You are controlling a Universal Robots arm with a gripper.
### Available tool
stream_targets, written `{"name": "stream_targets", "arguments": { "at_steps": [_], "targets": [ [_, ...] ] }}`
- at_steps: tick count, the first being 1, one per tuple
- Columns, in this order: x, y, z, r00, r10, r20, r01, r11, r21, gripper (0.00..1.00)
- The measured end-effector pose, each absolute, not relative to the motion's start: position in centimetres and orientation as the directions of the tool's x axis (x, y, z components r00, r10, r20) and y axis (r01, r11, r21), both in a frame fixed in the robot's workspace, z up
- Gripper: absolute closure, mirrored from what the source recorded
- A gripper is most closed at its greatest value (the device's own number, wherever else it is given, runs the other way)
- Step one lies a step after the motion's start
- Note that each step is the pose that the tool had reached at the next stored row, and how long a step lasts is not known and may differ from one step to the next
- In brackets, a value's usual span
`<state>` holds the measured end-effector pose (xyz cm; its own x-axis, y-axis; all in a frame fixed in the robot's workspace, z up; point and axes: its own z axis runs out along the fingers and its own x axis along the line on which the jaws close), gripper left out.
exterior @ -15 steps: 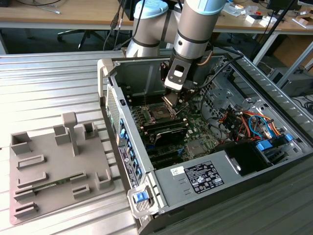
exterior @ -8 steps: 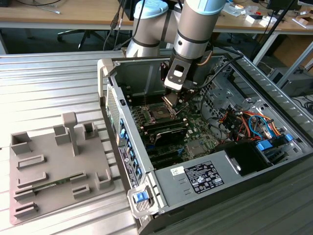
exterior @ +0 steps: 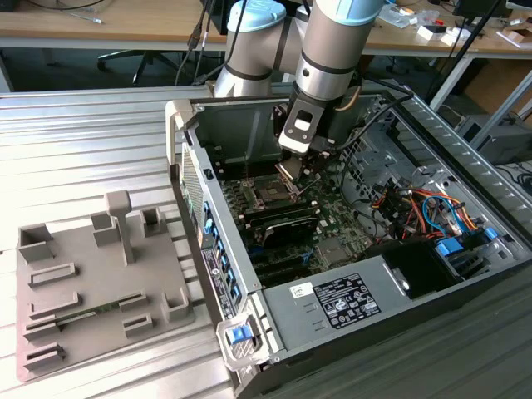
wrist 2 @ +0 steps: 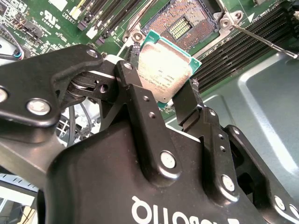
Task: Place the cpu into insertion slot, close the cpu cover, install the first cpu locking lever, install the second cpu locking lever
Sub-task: 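Place the cpu into insertion slot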
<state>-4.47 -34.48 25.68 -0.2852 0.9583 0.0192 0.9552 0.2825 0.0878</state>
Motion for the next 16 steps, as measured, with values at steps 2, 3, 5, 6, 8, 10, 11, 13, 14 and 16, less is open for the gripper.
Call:
{"name": "stream_targets", "arguments": {
  "at_steps": [2, 3, 5, 6, 8, 10, 11, 13, 14, 16],
  "targets": [
    [-4.47, -34.48, 25.68, -0.282, 0.959, 0.019, 0.956, 0.279, 0.088, 0.45],
    [-4.47, -34.48, 25.68, -0.281, 0.960, 0.019, 0.956, 0.278, 0.088, 0.45],
    [-4.47, -34.48, 25.68, -0.278, 0.960, 0.019, 0.957, 0.275, 0.088, 0.45],
    [-4.47, -34.48, 25.68, -0.277, 0.961, 0.019, 0.958, 0.274, 0.088, 0.45],
    [-4.47, -34.48, 25.67, -0.272, 0.962, 0.019, 0.959, 0.270, 0.088, 0.45],
    [-4.47, -34.48, 25.67, -0.270, 0.963, 0.019, 0.959, 0.268, 0.088, 0.45],
    [-4.47, -34.48, 25.67, -0.269, 0.963, 0.019, 0.960, 0.266, 0.088, 0.45],
    [-4.47, -34.48, 25.67, -0.264, 0.964, 0.019, 0.961, 0.262, 0.088, 0.45],
    [-4.47, -34.48, 25.66, -0.263, 0.965, 0.019, 0.962, 0.260, 0.088, 0.45],
    [-4.47, -34.48, 25.66, -0.260, 0.965, 0.019, 0.962, 0.257, 0.088, 0.45]
  ]
}}
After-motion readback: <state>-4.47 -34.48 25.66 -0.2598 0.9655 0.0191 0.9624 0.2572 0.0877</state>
